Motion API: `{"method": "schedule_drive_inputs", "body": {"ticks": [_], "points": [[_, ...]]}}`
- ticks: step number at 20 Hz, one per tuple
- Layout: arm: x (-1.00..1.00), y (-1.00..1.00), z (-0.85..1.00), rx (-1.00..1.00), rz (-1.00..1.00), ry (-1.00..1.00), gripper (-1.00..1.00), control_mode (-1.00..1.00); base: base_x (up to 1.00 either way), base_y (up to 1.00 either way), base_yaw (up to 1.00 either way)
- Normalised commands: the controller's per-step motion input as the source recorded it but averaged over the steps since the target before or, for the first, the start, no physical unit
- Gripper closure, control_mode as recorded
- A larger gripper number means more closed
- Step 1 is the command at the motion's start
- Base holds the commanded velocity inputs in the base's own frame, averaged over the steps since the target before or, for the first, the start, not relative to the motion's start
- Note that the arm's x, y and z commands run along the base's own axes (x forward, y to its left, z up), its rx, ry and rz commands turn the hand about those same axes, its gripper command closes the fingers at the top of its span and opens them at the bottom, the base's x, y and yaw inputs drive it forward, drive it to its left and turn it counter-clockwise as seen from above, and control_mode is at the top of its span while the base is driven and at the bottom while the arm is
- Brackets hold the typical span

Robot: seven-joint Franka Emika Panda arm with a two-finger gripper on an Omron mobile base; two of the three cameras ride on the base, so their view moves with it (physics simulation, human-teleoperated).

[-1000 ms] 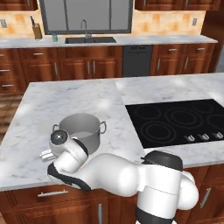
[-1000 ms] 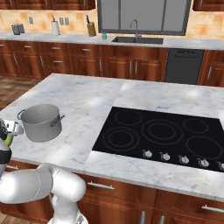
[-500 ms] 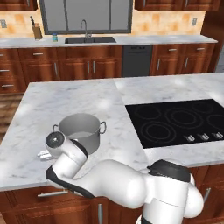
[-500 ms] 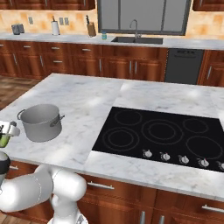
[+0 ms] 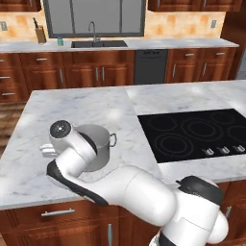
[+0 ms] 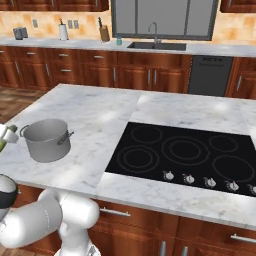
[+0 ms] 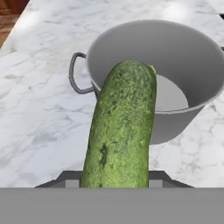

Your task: Turn on the sink faucet. Then move the cucumber from the counter to the sink. Turn off the sink. Move the vegetable from the sink to the pot next to the stove. Finally move the pot to the rear left burner.

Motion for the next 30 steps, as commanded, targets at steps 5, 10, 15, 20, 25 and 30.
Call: {"method": "schedule_drive_inputs", "body": {"ticks": [5, 10, 15, 20, 25, 30], "points": [[0.21, -0.28, 0.71, 0.11, -0.05, 0.15, 1.0, -1.0, 0.0, 0.0, 0.0], [0.29, -0.47, 0.23, 0.06, -0.09, 0.15, 1.0, -1.0, 0.0, 0.0, 0.0], [0.31, -0.44, -0.01, 0.0, -0.14, 0.15, 1.0, -1.0, 0.0, 0.0, 0.0], [0.32, -0.22, -0.16, -0.01, -0.11, 0.13, 1.0, -1.0, 0.0, 0.0, 0.0], [0.36, -0.01, -0.42, -0.09, -0.07, 0.07, 1.0, -1.0, 0.0, 0.0, 0.0], [0.41, -0.02, -0.22, -0.02, -0.09, 0.09, 1.0, -1.0, 0.0, 0.0, 0.0]]}}
